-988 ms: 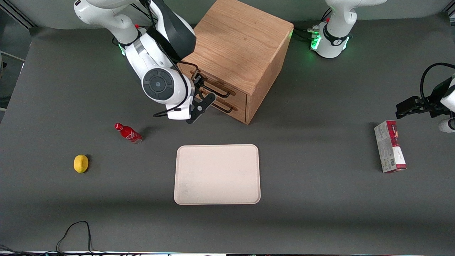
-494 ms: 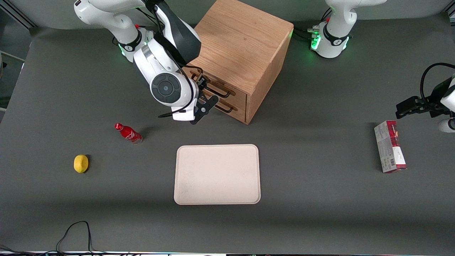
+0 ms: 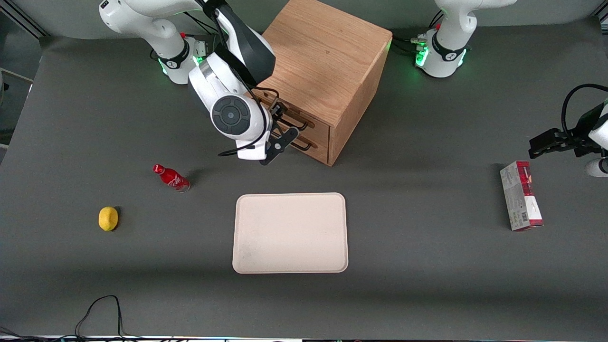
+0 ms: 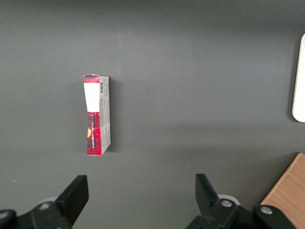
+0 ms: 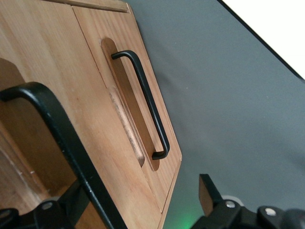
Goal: Open upper drawer
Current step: 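Align the right gripper with the upper drawer handle and close on it, then pull the upper drawer outward from the cabinet with the right gripper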
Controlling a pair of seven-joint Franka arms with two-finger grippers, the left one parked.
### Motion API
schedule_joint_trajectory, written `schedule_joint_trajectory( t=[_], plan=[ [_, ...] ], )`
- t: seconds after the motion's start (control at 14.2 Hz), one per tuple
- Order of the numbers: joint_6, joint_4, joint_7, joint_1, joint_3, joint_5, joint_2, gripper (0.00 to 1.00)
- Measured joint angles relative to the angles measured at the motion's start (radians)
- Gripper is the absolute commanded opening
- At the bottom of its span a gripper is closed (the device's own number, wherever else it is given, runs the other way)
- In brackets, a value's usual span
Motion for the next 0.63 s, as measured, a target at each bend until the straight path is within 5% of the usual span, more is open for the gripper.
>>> schedule_joint_trajectory(
  t=[0.14,0.63],
  plan=[
    [0.0,-0.002,0.001,0.0,0.0,0.001,0.0,0.87],
    [0.0,-0.007,0.006,-0.005,-0.004,0.01,0.003,1.0]
  ],
)
